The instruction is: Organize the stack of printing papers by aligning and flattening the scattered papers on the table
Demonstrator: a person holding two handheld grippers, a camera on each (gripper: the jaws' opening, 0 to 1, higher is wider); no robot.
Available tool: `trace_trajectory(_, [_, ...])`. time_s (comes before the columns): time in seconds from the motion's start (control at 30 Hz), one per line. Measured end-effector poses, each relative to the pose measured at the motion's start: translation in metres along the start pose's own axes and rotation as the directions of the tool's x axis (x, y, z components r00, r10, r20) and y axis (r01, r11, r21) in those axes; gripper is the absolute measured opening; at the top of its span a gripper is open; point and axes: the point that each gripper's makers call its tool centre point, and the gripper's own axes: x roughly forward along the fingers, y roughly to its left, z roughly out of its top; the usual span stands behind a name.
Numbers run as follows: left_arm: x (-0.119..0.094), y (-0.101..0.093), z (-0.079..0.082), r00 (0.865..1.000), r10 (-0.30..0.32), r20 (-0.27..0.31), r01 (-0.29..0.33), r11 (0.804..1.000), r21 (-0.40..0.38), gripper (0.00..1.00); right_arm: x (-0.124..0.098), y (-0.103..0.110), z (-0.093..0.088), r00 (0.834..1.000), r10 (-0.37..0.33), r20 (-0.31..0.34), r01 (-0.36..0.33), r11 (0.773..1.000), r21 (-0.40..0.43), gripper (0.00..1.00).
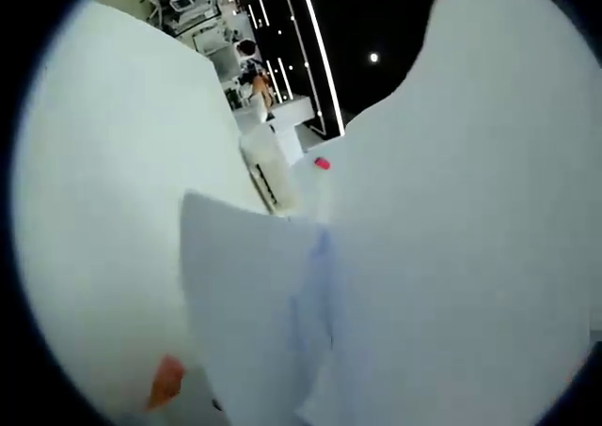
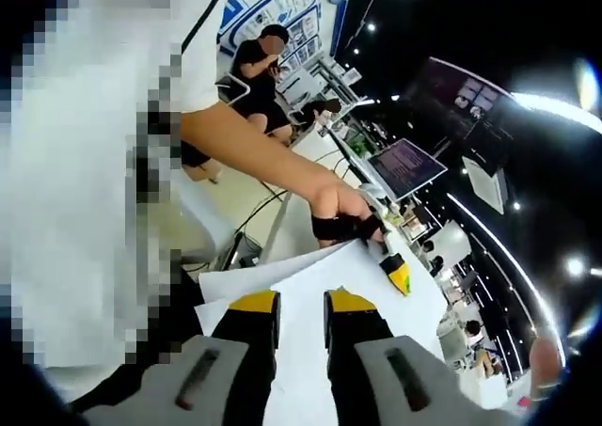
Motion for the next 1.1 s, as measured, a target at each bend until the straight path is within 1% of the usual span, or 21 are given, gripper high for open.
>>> trace_trajectory(0.07, [-0.001,0.001,0.002,1.0,0.001,0.0,-0.001,1.0,-0.001,0.06,-0.005,-0.009,-0.003,0.999,-0.026,0.03,0.024,0.996,0.08,0.16])
trace_trajectory(0.13, [-0.002,0.002,0.002,1.0,-0.001,0.004,0.001,1.0,-0.002,0.06,-0.011,-0.019,-0.012,0.998,-0.058,0.036,0.051,0.986,0.16,0.17])
trace_trajectory(0.17, [-0.003,0.003,0.003,1.0,0.0,0.006,0.0,1.0,-0.002,0.06,-0.016,-0.028,-0.02,0.996,-0.088,0.033,0.08,0.978,0.192,0.17])
trace_trajectory(0.23, [-0.005,0.004,0.003,1.0,0.0,0.008,0.0,1.0,-0.001,0.06,-0.022,-0.036,-0.032,0.993,-0.117,0.019,0.109,0.966,0.233,0.17])
trace_trajectory(0.27, [-0.006,0.006,0.004,1.0,-0.005,0.009,0.005,1.0,-0.003,0.06,-0.027,-0.044,-0.042,0.988,-0.152,0.01,0.144,0.956,0.257,0.18])
trace_trajectory(0.3, [-0.007,0.006,0.002,1.0,-0.007,0.01,0.007,1.0,-0.005,0.06,-0.031,-0.048,-0.049,0.986,-0.168,-0.006,0.164,0.949,0.27,0.18])
trace_trajectory(0.33, [-0.007,0.006,0.002,1.0,-0.007,0.012,0.007,1.0,-0.005,0.06,-0.035,-0.053,-0.055,0.982,-0.187,-0.009,0.181,0.938,0.297,0.18])
trace_trajectory(0.37, [-0.008,0.006,0.001,1.0,-0.008,0.012,0.008,1.0,-0.006,0.06,-0.041,-0.06,-0.064,0.977,-0.214,-0.014,0.205,0.915,0.347,0.18])
trace_trajectory(0.43, [-0.01,0.006,0.001,1.0,-0.012,0.012,0.013,1.0,-0.007,0.06,-0.049,-0.069,-0.075,0.971,-0.236,-0.026,0.228,0.893,0.388,0.2])
trace_trajectory(0.57, [-0.015,0.006,0.001,1.0,-0.027,0.013,0.027,1.0,-0.001,0.06,-0.065,-0.083,-0.103,0.957,-0.279,-0.079,0.287,0.866,0.41,0.22])
trace_trajectory(0.6, [-0.017,0.006,0.002,0.999,-0.028,0.017,0.028,1.0,0.0,0.06,-0.069,-0.087,-0.11,0.952,-0.292,-0.092,0.303,0.85,0.432,0.22])
trace_trajectory(0.63, [-0.018,0.007,0.003,0.999,-0.028,0.019,0.028,1.0,0.001,0.06,-0.073,-0.089,-0.115,0.949,-0.301,-0.097,0.312,0.838,0.447,0.23])
trace_trajectory(0.7, [-0.019,0.009,0.004,0.999,-0.028,0.02,0.028,1.0,0.001,0.06,-0.079,-0.094,-0.122,0.942,-0.318,-0.109,0.331,0.82,0.466,0.23])
trace_trajectory(0.77, [-0.019,0.009,0.003,1.0,-0.028,0.014,0.028,1.0,0.006,0.06,-0.083,-0.098,-0.128,0.935,-0.334,-0.123,0.351,0.806,0.476,0.23])
trace_trajectory(0.87, [-0.019,0.01,0.002,0.999,-0.032,0.006,0.032,0.999,0.016,0.06,-0.09,-0.101,-0.137,0.926,-0.348,-0.144,0.373,0.797,0.475,0.23])
trace_trajectory(0.93, [-0.021,0.01,0.003,0.999,-0.032,0.007,0.032,0.999,0.025,0.06,-0.095,-0.102,-0.146,0.922,-0.35,-0.164,0.385,0.788,0.48,0.23])
trace_trajectory(0.97, [-0.021,0.01,0.003,0.999,-0.035,0.008,0.034,0.999,0.028,0.06,-0.099,-0.102,-0.152,0.92,-0.348,-0.183,0.392,0.776,0.495,0.23])
trace_trajectory(1.0, [-0.022,0.01,0.002,0.999,-0.039,0.008,0.039,0.999,0.032,0.06,-0.102,-0.102,-0.158,0.915,-0.349,-0.2,0.402,0.76,0.51,0.23])
trace_trajectory(1.03, [-0.023,0.008,0.002,0.999,-0.047,0.007,0.047,0.998,0.039,0.06,-0.105,-0.103,-0.164,0.911,-0.354,-0.214,0.413,0.756,0.508,0.24])
trace_trajectory(1.07, [-0.023,0.007,0.0,0.998,-0.055,0.004,0.055,0.998,0.045,0.06,-0.11,-0.104,-0.172,0.901,-0.358,-0.243,0.433,0.745,0.507,0.24])
trace_trajectory(1.1, [-0.023,0.007,0.0,0.998,-0.059,0.002,0.059,0.997,0.047,0.06,-0.116,-0.106,-0.182,0.887,-0.371,-0.274,0.461,0.733,0.5,0.24])
